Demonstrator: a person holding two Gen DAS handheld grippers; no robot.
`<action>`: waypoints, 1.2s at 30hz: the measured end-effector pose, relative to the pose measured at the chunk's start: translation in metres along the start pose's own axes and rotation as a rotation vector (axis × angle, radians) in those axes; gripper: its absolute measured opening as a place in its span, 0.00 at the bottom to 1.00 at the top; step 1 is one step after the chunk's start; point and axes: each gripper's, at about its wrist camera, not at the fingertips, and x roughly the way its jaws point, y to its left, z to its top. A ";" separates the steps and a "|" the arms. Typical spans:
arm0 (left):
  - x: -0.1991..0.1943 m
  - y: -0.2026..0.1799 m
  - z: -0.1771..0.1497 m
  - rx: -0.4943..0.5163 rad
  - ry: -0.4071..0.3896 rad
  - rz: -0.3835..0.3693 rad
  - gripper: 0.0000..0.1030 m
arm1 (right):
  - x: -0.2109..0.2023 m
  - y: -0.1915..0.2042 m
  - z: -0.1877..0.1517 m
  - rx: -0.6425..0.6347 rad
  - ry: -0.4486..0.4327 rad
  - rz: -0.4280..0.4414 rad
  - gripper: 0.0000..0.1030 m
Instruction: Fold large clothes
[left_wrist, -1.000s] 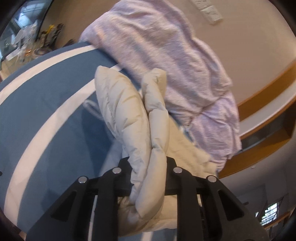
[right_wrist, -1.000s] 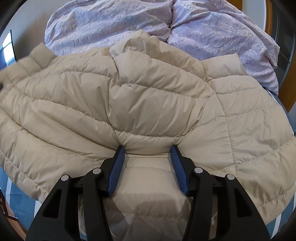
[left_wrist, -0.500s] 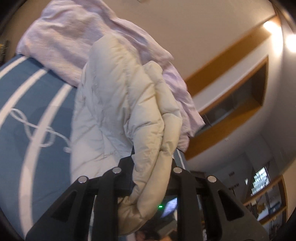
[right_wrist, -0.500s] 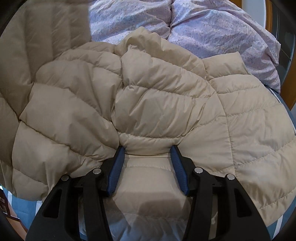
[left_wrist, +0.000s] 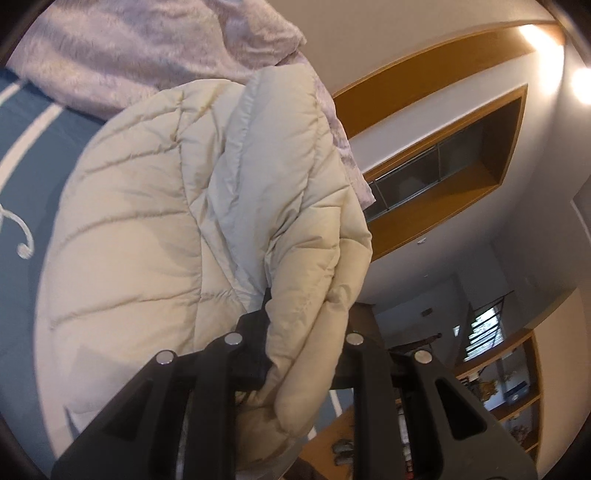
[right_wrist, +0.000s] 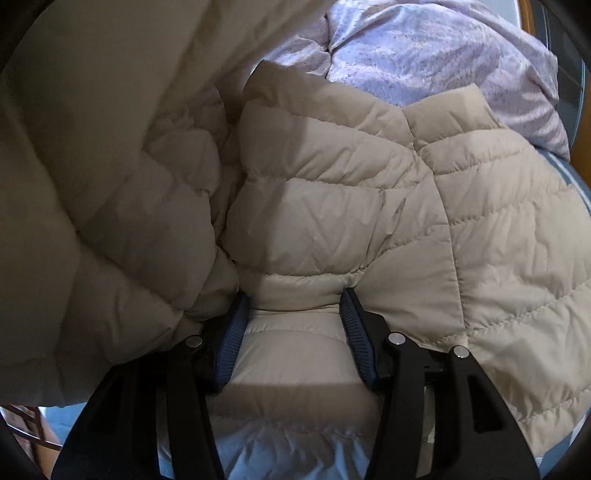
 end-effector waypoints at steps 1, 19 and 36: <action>0.005 0.002 0.000 -0.013 0.003 -0.004 0.19 | -0.001 -0.003 0.000 0.009 -0.003 0.013 0.53; 0.076 0.028 -0.021 -0.040 0.130 0.117 0.20 | -0.062 -0.054 -0.023 -0.001 -0.071 -0.007 0.52; 0.132 0.006 -0.039 0.051 0.207 0.238 0.21 | -0.076 -0.100 -0.053 0.053 -0.036 -0.088 0.52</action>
